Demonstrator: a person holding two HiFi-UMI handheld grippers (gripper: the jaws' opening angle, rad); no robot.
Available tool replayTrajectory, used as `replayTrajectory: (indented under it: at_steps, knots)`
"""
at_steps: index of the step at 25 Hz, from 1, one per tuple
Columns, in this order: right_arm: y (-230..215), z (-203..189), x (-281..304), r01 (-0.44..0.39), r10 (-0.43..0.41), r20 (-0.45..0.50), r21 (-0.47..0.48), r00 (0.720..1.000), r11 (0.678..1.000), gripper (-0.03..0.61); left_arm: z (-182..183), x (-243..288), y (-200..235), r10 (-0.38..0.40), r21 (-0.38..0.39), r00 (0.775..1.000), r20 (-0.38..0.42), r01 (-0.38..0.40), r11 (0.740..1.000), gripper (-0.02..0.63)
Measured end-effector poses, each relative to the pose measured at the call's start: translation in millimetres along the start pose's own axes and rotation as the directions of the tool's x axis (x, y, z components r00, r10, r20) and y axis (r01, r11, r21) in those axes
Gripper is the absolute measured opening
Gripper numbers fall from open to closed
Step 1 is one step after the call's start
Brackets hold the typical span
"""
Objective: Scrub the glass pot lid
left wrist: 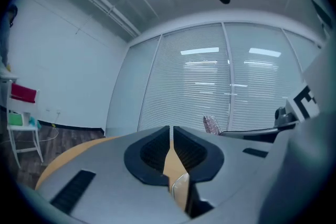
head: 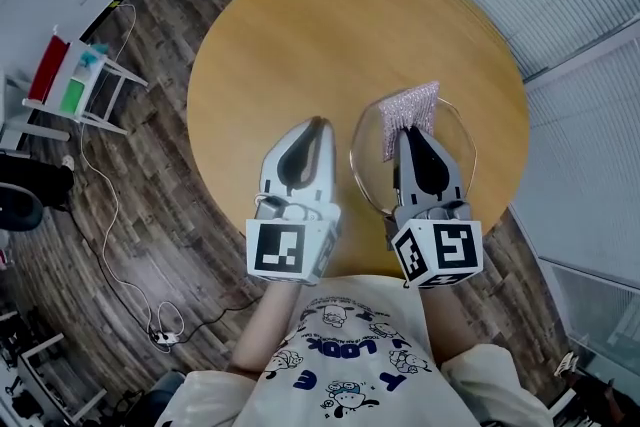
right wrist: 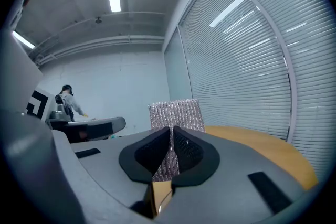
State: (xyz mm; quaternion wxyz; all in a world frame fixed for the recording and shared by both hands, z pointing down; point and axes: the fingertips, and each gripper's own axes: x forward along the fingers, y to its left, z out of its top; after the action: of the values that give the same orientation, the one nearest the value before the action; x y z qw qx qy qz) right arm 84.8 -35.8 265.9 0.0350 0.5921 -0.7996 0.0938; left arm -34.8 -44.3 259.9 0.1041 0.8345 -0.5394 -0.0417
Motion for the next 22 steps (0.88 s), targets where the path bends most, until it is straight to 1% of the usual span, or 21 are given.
replayTrajectory:
  at_steps: [6, 10, 17, 22]
  knots:
    - [-1.9, 4.3, -10.3, 0.021, -0.020, 0.056, -0.021, 0.998, 1.000, 0.043, 6.6, -2.9, -9.8, 0.011, 0.036, 1.000, 0.027, -0.012, 0.999, 0.032]
    - [-4.2, 4.5, -14.6, 0.030, -0.029, 0.062, -0.019, 0.998, 0.999, 0.043, 7.1, -4.1, -17.8, 0.020, 0.104, 0.999, 0.039, -0.024, 0.994, 0.032]
    - [-3.6, 9.8, -13.3, 0.032, -0.029, 0.073, -0.041, 0.997, 0.999, 0.043, 6.6, 1.0, -23.5, 0.013, 0.105, 0.999, 0.031, -0.016, 0.994, 0.032]
    - [0.0, 12.5, -14.5, 0.026, -0.019, 0.088, -0.077, 0.996, 0.997, 0.041, 6.5, 1.8, -24.6, 0.018, 0.105, 0.999, 0.028, -0.021, 0.994, 0.032]
